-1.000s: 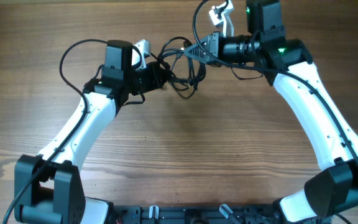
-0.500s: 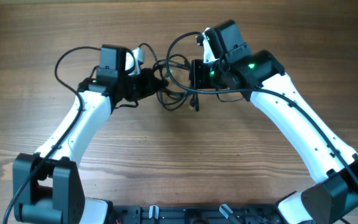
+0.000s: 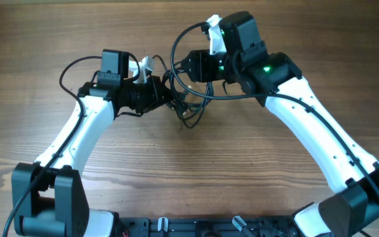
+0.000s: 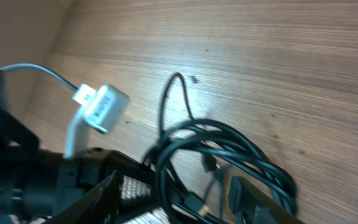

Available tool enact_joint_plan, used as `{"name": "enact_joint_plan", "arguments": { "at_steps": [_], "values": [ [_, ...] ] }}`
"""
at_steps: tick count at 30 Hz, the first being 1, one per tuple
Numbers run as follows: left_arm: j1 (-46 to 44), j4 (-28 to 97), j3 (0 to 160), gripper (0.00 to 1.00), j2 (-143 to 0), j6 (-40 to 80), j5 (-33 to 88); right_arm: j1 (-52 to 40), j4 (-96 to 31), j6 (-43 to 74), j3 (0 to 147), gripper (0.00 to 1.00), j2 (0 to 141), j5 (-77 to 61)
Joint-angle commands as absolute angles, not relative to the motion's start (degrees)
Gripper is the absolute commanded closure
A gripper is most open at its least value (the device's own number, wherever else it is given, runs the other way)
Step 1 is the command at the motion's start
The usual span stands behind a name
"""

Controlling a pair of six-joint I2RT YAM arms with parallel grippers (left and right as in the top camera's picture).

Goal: Untangle cables

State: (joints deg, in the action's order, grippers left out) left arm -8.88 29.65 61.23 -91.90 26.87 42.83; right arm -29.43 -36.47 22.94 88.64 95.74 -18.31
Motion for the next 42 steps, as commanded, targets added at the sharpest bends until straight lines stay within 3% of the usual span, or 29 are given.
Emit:
{"name": "enact_joint_plan", "arguments": {
  "at_steps": [1,7,14,21,26,33,38,42],
  "values": [
    [-8.88,29.45,61.82,0.96,-91.88,25.93,46.5,-29.32,-36.03,28.82,88.97,0.45,98.96,-24.49],
    [-8.88,29.17,61.82,0.96,-91.88,25.98,46.5,-29.82,-38.7,29.87,88.77,0.48,102.72,-28.67],
    [-8.86,26.48,61.82,0.96,-91.88,30.35,50.61,-30.17,-39.57,19.25,88.75,0.48,105.67,-29.71],
    [-8.86,25.08,61.84,0.96,-91.88,32.67,53.58,-30.7,-36.12,16.56,88.75,0.48,107.11,-31.2],
    [-8.86,25.06,61.84,0.96,-91.88,33.52,53.58,-30.76,-33.67,16.71,88.75,0.59,107.11,-31.18],
    [-8.86,25.06,61.84,0.96,-91.88,33.52,53.6,-31.57,-35.03,16.49,88.49,0.62,107.92,-29.65],
    [-8.88,25.04,61.84,0.96,-91.88,33.52,53.58,-31.62,-34.96,16.64,88.49,0.71,108.03,-29.69],
    [-8.88,24.25,61.84,0.96,-91.88,33.98,53.58,-31.73,-34.96,16.64,88.49,0.71,108.53,-29.65]
  ]
}}
